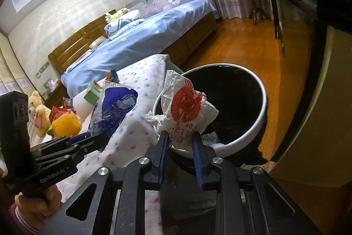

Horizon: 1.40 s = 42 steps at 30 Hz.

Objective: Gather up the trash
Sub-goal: 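Carry the blue bag and white-red bag in both grippers over the bin, then open both grippers to drop the two bags into the bin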

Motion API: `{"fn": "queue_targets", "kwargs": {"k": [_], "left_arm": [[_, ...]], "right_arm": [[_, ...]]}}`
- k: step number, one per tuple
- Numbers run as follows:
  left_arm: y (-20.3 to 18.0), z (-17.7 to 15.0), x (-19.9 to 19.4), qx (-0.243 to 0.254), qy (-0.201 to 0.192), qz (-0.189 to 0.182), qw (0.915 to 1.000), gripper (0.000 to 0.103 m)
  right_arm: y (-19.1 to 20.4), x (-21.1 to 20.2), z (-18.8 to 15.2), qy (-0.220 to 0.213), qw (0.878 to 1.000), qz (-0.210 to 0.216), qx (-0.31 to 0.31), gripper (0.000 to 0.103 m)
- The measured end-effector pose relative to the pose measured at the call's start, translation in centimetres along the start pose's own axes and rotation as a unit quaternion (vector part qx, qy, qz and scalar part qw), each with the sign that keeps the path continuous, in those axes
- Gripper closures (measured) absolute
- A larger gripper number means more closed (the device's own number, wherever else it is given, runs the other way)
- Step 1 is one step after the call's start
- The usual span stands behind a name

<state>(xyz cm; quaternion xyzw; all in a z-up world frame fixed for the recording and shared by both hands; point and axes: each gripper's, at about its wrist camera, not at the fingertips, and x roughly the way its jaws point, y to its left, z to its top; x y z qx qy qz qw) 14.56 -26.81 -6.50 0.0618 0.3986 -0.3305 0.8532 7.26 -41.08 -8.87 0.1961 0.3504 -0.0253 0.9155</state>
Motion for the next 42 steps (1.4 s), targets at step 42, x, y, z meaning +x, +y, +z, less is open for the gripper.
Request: {"fn": "queue_targets", "kwargs": {"k": [42], "left_arm": [[-2.9,4.8,7.6,0.024,0.046,-0.001,0.9986,0.075]], "right_arm": [[-4.0,4.0,2.7,0.038,0.998,-0.051,0.010,0.079]]}}
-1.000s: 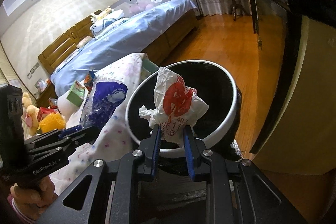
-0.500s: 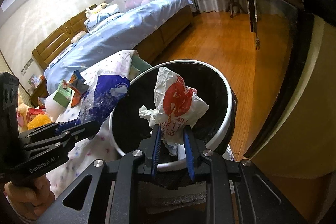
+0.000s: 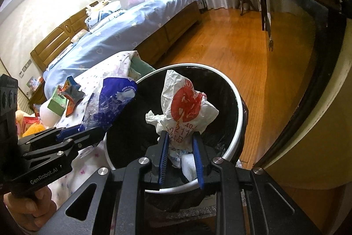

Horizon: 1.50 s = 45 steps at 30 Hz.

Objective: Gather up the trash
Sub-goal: 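Open both grippers to drop the two bags into the bin, then move both open grippers back over the yellow foam net and snack packets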

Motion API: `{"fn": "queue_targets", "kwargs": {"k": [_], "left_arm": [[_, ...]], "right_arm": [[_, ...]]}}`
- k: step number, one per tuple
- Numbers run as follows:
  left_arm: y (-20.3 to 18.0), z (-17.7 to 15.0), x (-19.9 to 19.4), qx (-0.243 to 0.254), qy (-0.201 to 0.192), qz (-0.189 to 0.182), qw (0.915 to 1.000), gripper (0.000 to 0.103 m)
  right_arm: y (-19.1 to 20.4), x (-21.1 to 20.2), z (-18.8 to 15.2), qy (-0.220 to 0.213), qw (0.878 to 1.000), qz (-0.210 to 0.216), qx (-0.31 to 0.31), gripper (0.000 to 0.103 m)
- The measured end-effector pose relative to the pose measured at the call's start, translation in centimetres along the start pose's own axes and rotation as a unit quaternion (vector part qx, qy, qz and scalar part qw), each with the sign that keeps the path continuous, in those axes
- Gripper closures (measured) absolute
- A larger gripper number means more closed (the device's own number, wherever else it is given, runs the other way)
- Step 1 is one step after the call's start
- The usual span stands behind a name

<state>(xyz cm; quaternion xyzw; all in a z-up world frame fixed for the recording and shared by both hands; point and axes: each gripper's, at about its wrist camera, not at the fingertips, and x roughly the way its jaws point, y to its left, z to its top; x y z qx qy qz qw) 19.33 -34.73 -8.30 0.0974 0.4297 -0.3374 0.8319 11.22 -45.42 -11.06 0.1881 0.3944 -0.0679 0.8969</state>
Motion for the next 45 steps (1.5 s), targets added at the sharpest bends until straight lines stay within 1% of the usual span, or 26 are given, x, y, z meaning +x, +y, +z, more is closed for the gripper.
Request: {"fn": "queue_targets", "kwargs": {"k": [2,3,4,6,7,8,9,12,15,17,18,21,23,27,31,38,45], "left_arm": [[0.1,0.1,0.0,-0.004,0.001,-0.003,1.0000,0.071],[0.2,0.1,0.0,-0.006,0.002,-0.004,1.0000,0.064],[0.2,0.0,-0.1,-0.008,0.000,-0.006,0.9999,0.061],[0.4,-0.1,-0.5,-0.010,-0.005,-0.008,0.9999,0.047],[0.4,-0.2,-0.7,-0.011,-0.008,-0.008,0.9999,0.045],[0.6,-0.4,-1.0,-0.012,-0.011,-0.008,0.9998,0.043],[0.7,-0.6,-1.4,-0.014,-0.013,-0.008,0.9998,0.043],[1.4,-1.3,-2.5,-0.025,-0.020,-0.008,0.9995,0.042],[2.4,-2.4,-3.7,-0.037,-0.027,-0.005,0.9989,0.039],[3.3,-3.4,-4.9,-0.045,-0.035,0.000,0.9984,0.039],[3.7,-3.7,-5.3,-0.048,-0.037,0.002,0.9982,0.039],[5.3,-5.2,-6.9,-0.068,-0.047,0.008,0.9966,0.038],[6.7,-6.3,-7.9,-0.088,-0.052,0.015,0.9946,0.037],[9.0,-8.1,-9.5,-0.114,-0.057,0.029,0.9915,0.037],[10.7,-9.7,-11.0,-0.129,-0.064,0.044,0.9886,0.037],[14.1,-12.4,-13.8,-0.154,-0.079,0.081,0.9815,0.037],[17.5,-14.5,-15.5,-0.192,-0.089,0.100,0.9722,0.036]], "right_arm": [[-0.2,0.2,0.1,0.003,1.000,0.001,0.003,0.077],[-0.3,0.3,0.3,0.004,1.000,0.001,0.004,0.076],[-0.3,0.3,0.3,0.003,1.000,0.002,0.007,0.072],[-0.4,0.3,0.3,0.003,1.000,0.004,0.010,0.067],[-0.4,0.2,0.3,0.001,1.000,0.004,0.012,0.062],[-0.4,0.1,0.2,0.000,1.000,0.006,0.013,0.060],[-0.4,-0.1,0.2,-0.001,1.000,0.006,0.014,0.057],[-0.2,-0.5,0.0,-0.005,1.000,0.006,0.016,0.055],[0.3,-0.9,-0.2,-0.011,1.000,0.010,0.016,0.047],[0.8,-1.4,-0.5,-0.019,1.000,0.014,0.012,0.039],[1.2,-1.7,-0.7,-0.023,1.000,0.017,0.010,0.038],[2.5,-2.3,-1.3,-0.029,0.999,0.031,0.005,0.036],[3.5,-2.5,-1.7,-0.030,0.999,0.042,0.003,0.031],[5.7,-2.6,-2.6,-0.025,0.998,0.064,-0.009,0.027],[8.3,-2.3,-3.3,-0.013,0.996,0.085,-0.024,0.016],[12.8,-1.9,-4.3,-0.002,0.991,0.118,-0.056,0.015],[16.7,-0.7,-5.3,0.018,0.987,0.140,-0.077,0.013]]}}
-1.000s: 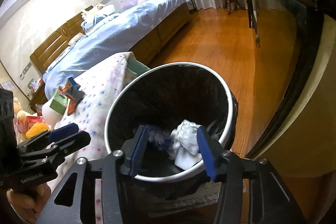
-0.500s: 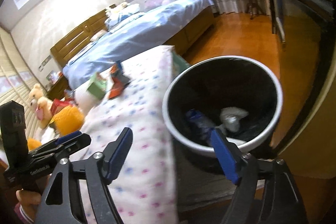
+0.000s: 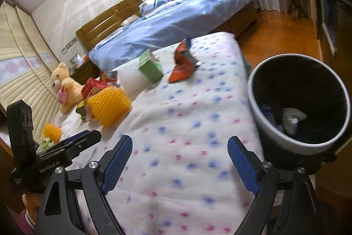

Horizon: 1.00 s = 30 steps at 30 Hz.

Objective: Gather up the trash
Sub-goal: 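Move both open grippers back over the yellow foam net and snack packets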

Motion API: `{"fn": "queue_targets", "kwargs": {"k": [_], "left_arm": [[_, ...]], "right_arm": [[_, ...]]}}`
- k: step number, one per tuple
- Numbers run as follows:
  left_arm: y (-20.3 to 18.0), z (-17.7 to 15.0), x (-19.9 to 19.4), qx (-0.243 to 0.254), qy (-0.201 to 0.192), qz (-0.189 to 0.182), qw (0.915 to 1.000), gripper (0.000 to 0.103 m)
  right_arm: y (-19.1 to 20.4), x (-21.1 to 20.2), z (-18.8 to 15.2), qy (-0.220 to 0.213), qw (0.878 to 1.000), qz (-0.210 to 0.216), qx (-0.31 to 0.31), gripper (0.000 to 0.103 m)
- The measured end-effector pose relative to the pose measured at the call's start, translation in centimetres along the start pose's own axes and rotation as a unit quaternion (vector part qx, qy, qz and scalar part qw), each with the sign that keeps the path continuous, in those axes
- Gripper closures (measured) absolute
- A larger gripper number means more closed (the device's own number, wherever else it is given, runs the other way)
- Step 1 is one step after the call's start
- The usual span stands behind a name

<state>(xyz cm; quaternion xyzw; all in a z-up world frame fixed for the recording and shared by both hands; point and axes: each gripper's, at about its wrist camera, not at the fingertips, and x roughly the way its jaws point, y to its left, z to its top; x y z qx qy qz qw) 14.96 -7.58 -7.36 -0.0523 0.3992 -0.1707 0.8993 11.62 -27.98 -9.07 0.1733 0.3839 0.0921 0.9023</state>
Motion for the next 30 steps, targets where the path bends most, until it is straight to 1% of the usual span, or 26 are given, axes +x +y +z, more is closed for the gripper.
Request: {"fn": "queue_targets", "kwargs": {"k": [10,14,18,26,30], "left_arm": [[5.0,-0.7,-1.0,-0.028,-0.001,0.037,0.9989,0.036],[6.8,-0.3,-1.1,-0.040,-0.003,0.051,0.9979,0.036],[8.0,0.5,-1.0,-0.032,-0.007,0.053,0.9981,0.036],[10.3,2.9,0.9,-0.018,0.004,0.045,0.9988,0.036],[10.5,3.9,2.0,-0.006,0.010,0.041,0.9991,0.036]], "right_arm": [[3.7,2.2,-0.3,0.016,0.999,0.026,-0.027,0.013],[5.0,3.1,-0.2,0.019,0.998,0.040,-0.034,0.013],[6.4,4.2,0.0,0.020,0.997,0.054,-0.041,0.014],[8.1,6.4,1.0,0.025,0.996,0.070,-0.047,0.014],[8.7,7.4,1.7,0.029,0.995,0.081,-0.044,0.016]]}}
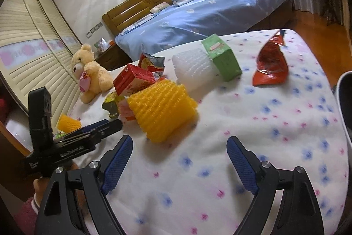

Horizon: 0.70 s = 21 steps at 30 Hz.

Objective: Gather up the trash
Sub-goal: 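Move both open grippers back over the yellow foam net and snack packets, then grasp the yellow foam net with right gripper while left gripper grasps the orange-white packet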

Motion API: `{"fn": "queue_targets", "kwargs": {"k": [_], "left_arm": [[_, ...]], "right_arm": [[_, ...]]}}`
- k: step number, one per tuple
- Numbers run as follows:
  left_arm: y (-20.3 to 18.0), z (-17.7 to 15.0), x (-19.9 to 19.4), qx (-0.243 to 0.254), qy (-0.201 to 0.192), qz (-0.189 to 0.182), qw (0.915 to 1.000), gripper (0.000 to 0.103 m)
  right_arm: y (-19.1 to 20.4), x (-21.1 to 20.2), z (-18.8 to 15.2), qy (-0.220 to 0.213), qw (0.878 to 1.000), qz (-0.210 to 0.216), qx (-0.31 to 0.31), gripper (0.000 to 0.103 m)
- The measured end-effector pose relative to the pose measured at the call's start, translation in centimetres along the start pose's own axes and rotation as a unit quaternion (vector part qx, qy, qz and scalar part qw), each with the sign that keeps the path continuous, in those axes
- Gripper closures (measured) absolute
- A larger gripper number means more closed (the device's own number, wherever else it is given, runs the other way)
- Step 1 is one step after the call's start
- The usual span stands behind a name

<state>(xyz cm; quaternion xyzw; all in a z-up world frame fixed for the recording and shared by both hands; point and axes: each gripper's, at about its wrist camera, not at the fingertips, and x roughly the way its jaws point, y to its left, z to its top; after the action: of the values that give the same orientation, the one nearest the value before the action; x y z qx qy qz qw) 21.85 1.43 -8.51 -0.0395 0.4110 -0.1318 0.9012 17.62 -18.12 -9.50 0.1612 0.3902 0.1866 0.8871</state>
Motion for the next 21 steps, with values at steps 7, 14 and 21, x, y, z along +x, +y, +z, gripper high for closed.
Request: {"fn": "queue_targets", "kwargs": {"k": [7,14,21], "left_arm": [[-0.5,1.0,1.6,0.029,0.007,-0.012,0.9995,0.046],[-1.9,0.7,2.1,0.057,0.015,-0.021,0.9981,0.080],[-3.7,-0.3,1.0,0.073,0.006,-0.030,0.9969,0.086]], "right_arm": [[0.7,2.6,1.2,0.013,1.000,0.008,-0.003,0.035],[1.3,4.1,1.1,0.027,0.999,0.019,-0.014,0.076],[0.3,1.7,0.3,0.011,1.000,0.011,-0.013,0.086]]}}
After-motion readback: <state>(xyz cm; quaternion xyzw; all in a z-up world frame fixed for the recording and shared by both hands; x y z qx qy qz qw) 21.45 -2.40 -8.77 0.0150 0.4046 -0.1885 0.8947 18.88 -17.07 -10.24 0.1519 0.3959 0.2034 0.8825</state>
